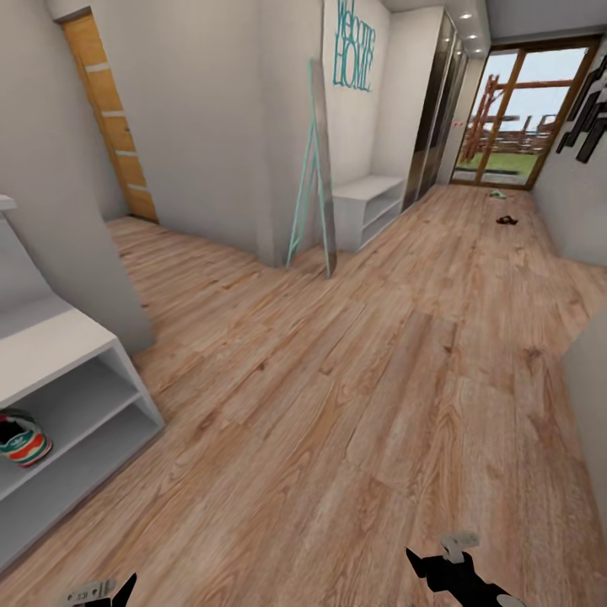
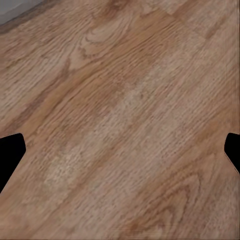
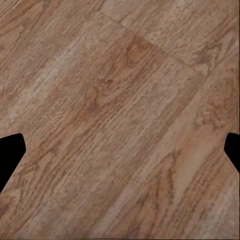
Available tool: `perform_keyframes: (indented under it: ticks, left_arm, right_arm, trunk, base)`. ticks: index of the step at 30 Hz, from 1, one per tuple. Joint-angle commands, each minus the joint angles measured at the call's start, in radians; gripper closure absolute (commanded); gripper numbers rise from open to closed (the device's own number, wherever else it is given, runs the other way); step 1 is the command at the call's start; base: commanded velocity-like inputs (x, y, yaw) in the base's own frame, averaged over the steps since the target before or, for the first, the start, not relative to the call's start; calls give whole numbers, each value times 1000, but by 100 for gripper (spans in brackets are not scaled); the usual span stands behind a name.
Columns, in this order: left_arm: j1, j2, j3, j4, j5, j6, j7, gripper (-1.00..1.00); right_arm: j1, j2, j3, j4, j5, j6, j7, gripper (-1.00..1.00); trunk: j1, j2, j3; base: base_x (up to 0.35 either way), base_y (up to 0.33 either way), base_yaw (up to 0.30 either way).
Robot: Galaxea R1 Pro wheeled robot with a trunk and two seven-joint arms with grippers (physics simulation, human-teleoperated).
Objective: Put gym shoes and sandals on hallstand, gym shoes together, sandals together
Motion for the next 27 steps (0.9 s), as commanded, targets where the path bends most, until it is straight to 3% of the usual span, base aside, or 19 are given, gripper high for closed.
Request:
perform_keyframes:
  ticks: [1,16,27]
  left_arm:
    - [0,0,2,1,9,1,-10,-100]
    - [0,1,3,0,10,1,-10,-100]
    - [0,1,4,0,10,1,-9,-100]
  right_arm:
    - [-1,0,4,1,-11,-2,6,-100]
    - [-1,0,4,1,-11,-2,6,-100]
    - [0,0,5,1,-11,-2,6,-100]
  trunk:
    - [0,0,-1]
    - [0,0,-1]
    - [0,0,-1]
  base:
    - [0,0,-277]
    - [13,1,-277]
    - [279,63,-277]
